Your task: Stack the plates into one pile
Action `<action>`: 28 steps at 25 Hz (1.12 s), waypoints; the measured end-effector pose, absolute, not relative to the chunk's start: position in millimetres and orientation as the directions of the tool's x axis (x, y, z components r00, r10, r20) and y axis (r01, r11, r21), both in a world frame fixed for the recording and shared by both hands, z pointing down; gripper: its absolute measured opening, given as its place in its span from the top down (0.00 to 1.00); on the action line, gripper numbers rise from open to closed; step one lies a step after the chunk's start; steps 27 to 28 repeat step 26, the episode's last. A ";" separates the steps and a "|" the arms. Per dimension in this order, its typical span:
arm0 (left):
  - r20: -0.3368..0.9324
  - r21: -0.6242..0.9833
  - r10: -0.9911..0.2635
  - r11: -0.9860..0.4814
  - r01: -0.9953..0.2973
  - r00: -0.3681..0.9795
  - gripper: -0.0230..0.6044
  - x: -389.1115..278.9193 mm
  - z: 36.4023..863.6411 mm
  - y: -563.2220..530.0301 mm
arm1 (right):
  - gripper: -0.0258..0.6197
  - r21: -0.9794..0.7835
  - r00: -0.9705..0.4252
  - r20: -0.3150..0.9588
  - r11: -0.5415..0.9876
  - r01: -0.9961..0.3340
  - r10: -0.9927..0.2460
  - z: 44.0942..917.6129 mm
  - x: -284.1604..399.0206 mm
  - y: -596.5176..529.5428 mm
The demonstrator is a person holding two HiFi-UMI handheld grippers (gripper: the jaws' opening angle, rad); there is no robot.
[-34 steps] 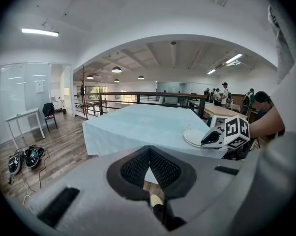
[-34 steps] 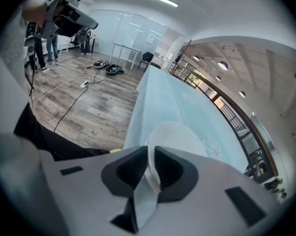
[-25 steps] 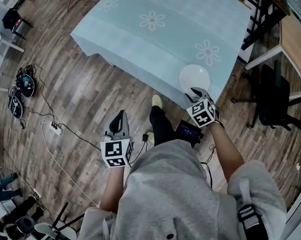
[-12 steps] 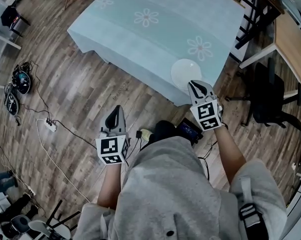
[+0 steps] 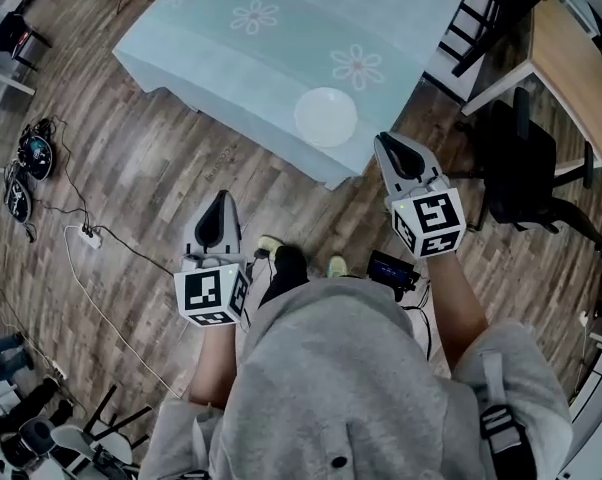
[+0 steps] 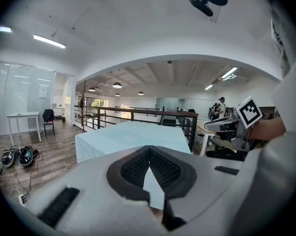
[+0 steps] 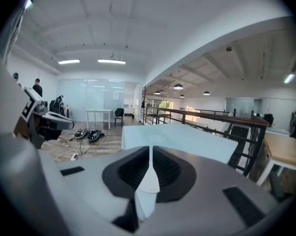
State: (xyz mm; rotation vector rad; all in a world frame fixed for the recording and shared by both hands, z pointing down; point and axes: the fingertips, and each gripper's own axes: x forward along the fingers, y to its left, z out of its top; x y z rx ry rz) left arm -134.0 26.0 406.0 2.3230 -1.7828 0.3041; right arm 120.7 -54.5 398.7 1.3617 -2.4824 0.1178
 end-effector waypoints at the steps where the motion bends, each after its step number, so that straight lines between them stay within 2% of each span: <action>1: 0.279 0.030 -0.926 -0.257 -0.966 0.255 0.93 -122.7 403.6 33.3 | 0.90 0.046 -0.494 0.297 0.529 -0.847 -0.817 398.0 133.7 -47.7; 6: 0.293 0.024 -0.924 -0.249 -0.968 0.245 0.93 -82.5 403.3 74.0 | 0.90 -0.063 -0.474 0.303 0.479 -0.876 -0.827 412.2 187.7 -9.2; 10: 0.295 0.022 -0.927 -0.237 -0.971 0.233 0.93 -66.5 406.7 102.0 | 0.90 -0.074 -0.468 0.298 0.469 -0.880 -0.832 417.8 208.2 15.6; 28: 0.269 -0.014 -0.933 -0.253 -0.967 0.240 0.93 -39.0 393.8 144.4 | 0.90 -0.052 -0.491 0.255 0.495 -0.867 -0.833 404.6 216.5 57.7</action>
